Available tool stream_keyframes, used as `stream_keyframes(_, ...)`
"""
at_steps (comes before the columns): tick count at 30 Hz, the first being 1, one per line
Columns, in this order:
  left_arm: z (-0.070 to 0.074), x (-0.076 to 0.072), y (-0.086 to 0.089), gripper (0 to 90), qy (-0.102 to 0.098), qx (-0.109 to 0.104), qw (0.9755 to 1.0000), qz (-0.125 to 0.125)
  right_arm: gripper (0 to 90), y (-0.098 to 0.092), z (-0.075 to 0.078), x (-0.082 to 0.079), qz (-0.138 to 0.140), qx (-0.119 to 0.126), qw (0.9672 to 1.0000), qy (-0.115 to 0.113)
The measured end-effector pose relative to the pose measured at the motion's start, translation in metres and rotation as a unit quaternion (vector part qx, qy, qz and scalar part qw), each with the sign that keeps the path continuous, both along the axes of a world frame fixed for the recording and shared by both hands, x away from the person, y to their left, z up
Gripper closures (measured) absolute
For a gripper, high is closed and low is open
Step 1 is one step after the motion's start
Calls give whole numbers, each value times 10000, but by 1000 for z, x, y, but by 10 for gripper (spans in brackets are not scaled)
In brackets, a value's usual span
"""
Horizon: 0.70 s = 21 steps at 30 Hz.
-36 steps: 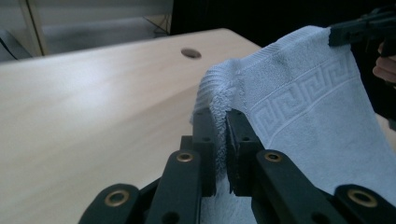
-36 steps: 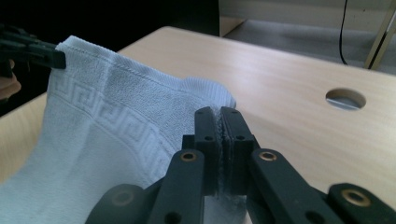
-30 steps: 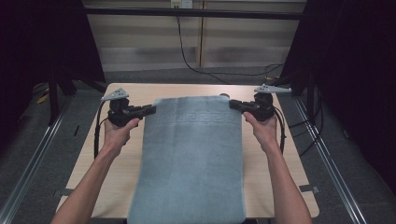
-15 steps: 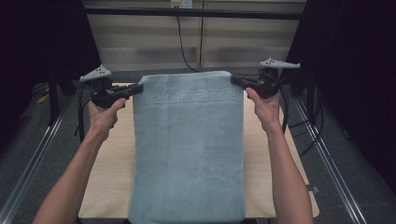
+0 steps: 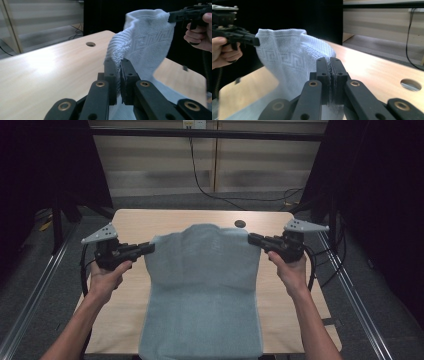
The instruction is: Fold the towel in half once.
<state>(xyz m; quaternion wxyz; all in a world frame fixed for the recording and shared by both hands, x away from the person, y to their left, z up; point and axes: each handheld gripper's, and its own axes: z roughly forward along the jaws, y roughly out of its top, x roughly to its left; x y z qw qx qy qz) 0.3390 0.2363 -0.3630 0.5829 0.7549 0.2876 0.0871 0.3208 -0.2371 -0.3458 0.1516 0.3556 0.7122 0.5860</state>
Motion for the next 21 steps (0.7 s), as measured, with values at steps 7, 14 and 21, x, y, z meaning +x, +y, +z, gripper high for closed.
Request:
stream_keyframes(7,-30,-35,7,856,299,14,9995,-23,872,-2,-22,-49,222,-215,9993,231)
stream_keyframes(14,-61,-72,9,856,740,235,9965,-316,872,-3,-53,-96,321,-408,9968,608)
stream_keyframes(21,-105,-107,15,856,1250,639,9894,-375,872,5,-94,-130,430,-806,9895,1122)
